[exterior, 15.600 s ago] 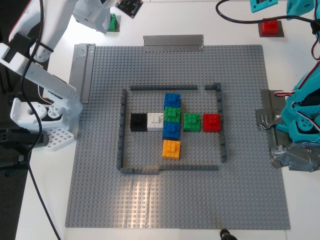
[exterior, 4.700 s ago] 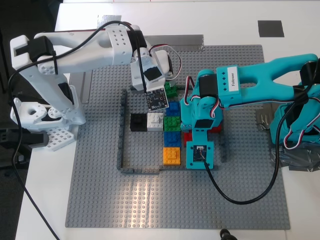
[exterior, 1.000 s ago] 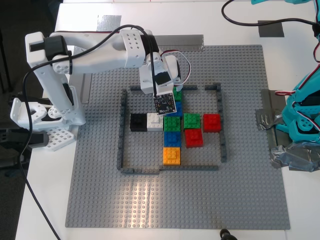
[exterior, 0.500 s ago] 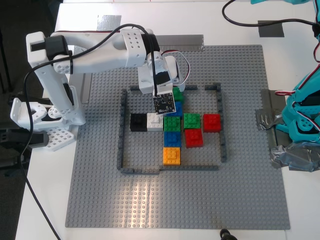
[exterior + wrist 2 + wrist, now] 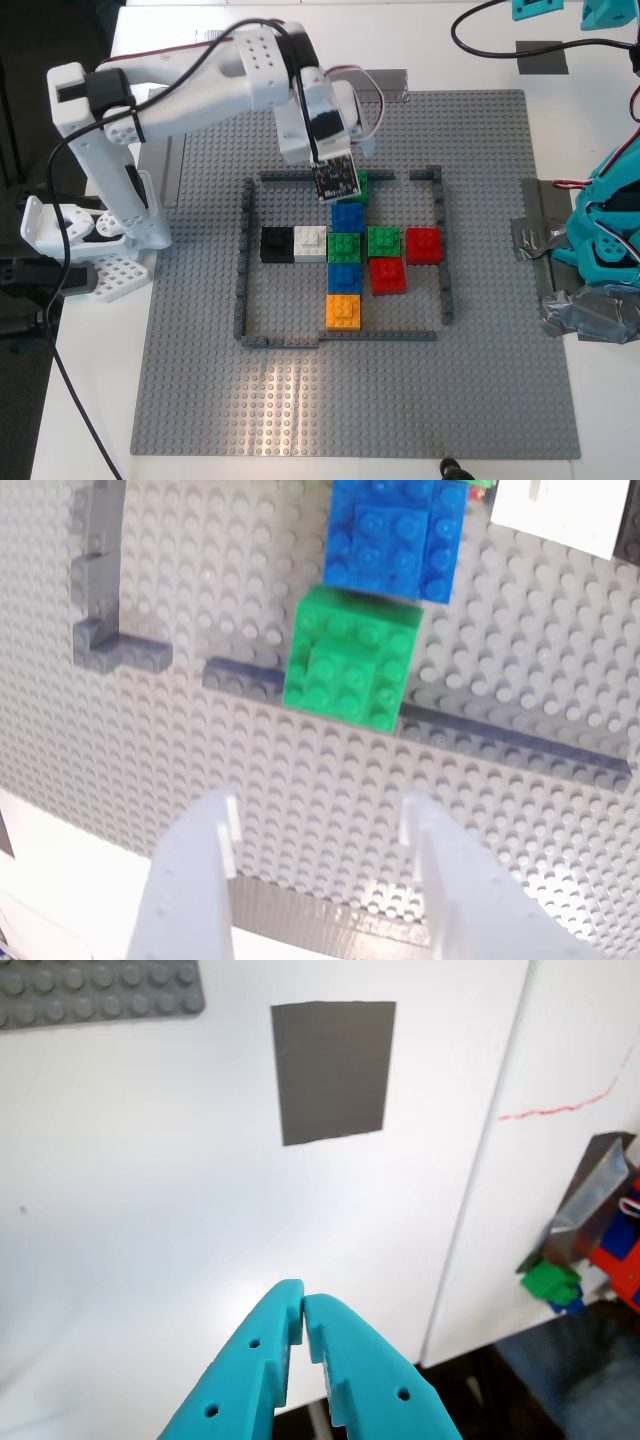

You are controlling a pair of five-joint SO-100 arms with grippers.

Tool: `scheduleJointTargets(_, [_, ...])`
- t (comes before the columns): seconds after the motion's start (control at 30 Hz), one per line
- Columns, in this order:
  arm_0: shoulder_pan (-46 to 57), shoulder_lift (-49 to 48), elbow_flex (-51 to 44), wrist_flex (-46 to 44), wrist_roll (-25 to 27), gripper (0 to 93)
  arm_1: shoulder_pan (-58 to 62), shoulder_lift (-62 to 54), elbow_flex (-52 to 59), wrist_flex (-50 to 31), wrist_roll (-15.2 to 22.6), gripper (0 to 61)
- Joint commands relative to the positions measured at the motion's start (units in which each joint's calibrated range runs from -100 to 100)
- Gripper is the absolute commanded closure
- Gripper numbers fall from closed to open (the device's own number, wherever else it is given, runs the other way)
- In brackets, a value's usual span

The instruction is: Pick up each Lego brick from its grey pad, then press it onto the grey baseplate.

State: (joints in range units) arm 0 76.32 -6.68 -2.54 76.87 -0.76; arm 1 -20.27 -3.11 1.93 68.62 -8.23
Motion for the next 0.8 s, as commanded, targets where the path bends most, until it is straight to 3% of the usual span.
scheduleJointTargets(0.0, [0.2, -1.2, -0.8, 0.4, -0.2, 92.7, -4.8, -9.3, -5.4, 4.5, 1.8, 42.3])
scheduleJointTargets(0.03, [0.2, -1.2, -0.6, 0.4, -0.2, 92.7, -6.2, -10.5, -5.4, 5.7, 2.4, 45.6])
scheduleJointTargets(0.1, [0.1, -1.1, -0.3, 0.4, -0.2, 92.7, -9.0, -12.3, -5.5, 7.9, 3.1, 57.7])
scheduleJointTargets(0.17, [0.1, -1.0, -0.2, 0.5, -0.4, 92.7, -12.0, -13.6, -5.7, 10.0, 3.8, 61.0])
scheduleJointTargets(0.53, [-0.8, -0.5, -0.1, 4.2, -0.6, 92.7, -27.6, -15.5, -6.3, 10.5, 4.2, 61.2])
scheduleJointTargets(0.77, [-1.3, -0.5, -0.2, 3.6, -0.2, 92.7, -35.7, -9.9, -15.1, 17.1, 3.0, 61.2])
